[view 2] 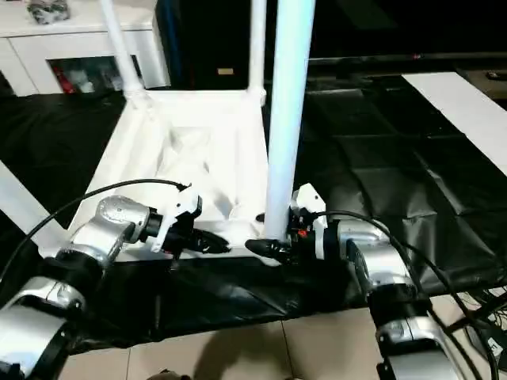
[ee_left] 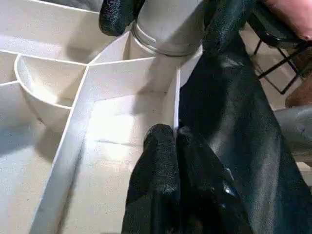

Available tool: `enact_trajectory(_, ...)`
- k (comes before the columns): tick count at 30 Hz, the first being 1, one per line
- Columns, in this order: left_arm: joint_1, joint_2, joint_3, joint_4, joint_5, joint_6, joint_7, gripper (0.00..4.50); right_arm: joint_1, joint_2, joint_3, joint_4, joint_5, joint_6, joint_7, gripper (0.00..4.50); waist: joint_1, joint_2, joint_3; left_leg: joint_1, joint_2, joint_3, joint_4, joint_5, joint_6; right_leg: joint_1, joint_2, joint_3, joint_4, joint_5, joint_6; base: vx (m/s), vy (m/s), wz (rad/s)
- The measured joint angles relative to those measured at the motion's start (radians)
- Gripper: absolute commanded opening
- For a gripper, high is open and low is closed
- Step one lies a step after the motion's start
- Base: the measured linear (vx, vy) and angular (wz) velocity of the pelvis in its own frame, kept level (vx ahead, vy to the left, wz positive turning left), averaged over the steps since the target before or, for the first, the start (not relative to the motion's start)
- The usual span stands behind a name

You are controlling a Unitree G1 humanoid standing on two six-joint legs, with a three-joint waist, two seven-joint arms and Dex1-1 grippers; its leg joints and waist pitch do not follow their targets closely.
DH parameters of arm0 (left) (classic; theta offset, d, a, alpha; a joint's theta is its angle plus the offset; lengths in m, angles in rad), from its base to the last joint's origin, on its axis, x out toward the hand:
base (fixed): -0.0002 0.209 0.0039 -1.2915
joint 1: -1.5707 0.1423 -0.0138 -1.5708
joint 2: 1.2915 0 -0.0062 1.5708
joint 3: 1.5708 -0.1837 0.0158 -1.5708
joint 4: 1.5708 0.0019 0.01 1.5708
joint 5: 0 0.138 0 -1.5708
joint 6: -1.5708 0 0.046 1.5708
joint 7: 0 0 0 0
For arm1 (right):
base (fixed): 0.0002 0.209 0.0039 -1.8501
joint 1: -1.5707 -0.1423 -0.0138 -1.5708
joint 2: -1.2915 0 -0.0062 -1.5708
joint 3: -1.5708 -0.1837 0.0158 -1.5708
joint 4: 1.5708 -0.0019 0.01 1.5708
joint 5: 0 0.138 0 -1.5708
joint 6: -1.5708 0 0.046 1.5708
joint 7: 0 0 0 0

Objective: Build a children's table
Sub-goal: Rotate leg to tighten

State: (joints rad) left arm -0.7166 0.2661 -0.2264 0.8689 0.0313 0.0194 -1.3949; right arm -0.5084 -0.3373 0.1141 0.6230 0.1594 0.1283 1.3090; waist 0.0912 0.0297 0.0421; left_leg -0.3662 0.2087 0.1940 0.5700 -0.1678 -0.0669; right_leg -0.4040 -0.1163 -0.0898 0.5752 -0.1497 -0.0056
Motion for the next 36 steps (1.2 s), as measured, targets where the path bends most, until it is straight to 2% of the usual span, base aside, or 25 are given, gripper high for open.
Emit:
enact_trajectory(9,-0.013,0.010,-0.004,0.031,0.001,-0.023,-0.030,0.00,-0.016,0.002,0.014,0.017,-0.002,-0.019,0.038,2.42,0.003,0.001,0.000,0.000,0.000,0.000,0.000,0.000,0.000,0.000,0.000,0.000,0.001,0.000,0.000,0.000,0.000,0.00)
enact_trajectory(16,-0.013,0.013,-0.004,0.033,0.004,-0.023,-0.022,0.00,0.011,0.012,0.009,-0.024,0.000,-0.025,0.005,2.28,0.004,0.002,-0.001,0.001,0.000,0.000,0.000,0.000,0.000,0.000,0.000,0.000,0.002,0.000,0.000,0.000,0.000,0.00)
enact_trajectory(20,0.001,-0.013,0.005,-0.002,0.011,0.020,0.089,0.00,0.066,0.073,-0.061,-0.063,-0.007,-0.034,-0.194,2.18,0.000,0.002,-0.001,0.005,0.000,0.000,-0.001,0.000,0.000,0.003,0.000,0.002,0.002,-0.002,0.004,0.000,0.000,0.00)
enact_trajectory(22,0.018,-0.039,0.016,-0.033,0.017,0.050,0.170,0.00,0.082,0.114,-0.098,-0.069,-0.018,-0.044,-0.340,2.14,-0.008,0.001,-0.001,0.009,-0.001,0.000,-0.001,0.000,0.000,0.005,0.000,0.003,0.001,-0.003,0.006,0.000,0.000,0.00)
enact_trajectory(26,0.055,-0.089,0.037,-0.088,0.026,0.093,0.292,0.00,0.079,0.191,-0.153,-0.061,-0.049,-0.045,-0.584,2.10,-0.042,0.002,-0.001,0.011,-0.002,-0.005,-0.001,0.000,0.000,0.005,0.000,-0.001,-0.003,-0.006,0.010,0.000,0.000,0.00)
enact_trajectory(30,0.076,-0.111,0.045,-0.121,0.040,0.107,0.376,0.00,0.040,0.282,-0.186,-0.017,-0.082,-0.053,-0.817,2.07,-0.068,0.001,-0.001,0.009,-0.003,-0.023,-0.005,0.000,-0.001,0.006,0.004,-0.012,-0.020,-0.006,0.010,0.000,0.000,0.00)
enact_trajectory(34,0.081,-0.117,0.047,-0.140,0.051,0.114,0.431,0.00,-0.004,0.361,-0.191,0.021,-0.133,-0.055,-1.040,2.07,-0.095,0.002,0.001,0.003,-0.003,-0.038,-0.007,-0.001,-0.001,0.007,0.004,-0.033,-0.041,-0.006,0.010,0.000,0.000,0.00)
enact_trajectory(35,0.081,-0.118,0.047,-0.140,0.052,0.114,0.434,0.00,-0.004,0.366,-0.189,0.021,-0.141,-0.061,-1.061,2.61,-0.099,0.002,0.001,0.001,-0.003,-0.040,-0.008,-0.001,-0.001,0.008,0.004,-0.035,-0.046,-0.006,0.010,0.000,0.000,0.00)
enact_trajectory(36,0.081,-0.117,0.047,-0.140,0.052,0.114,0.434,0.00,-0.004,0.367,-0.187,0.025,-0.150,-0.071,-1.065,2.73,-0.101,0.002,0.001,0.000,-0.003,-0.040,-0.008,-0.001,-0.001,0.008,0.004,-0.035,-0.048,-0.006,0.010,0.000,0.000,0.00)
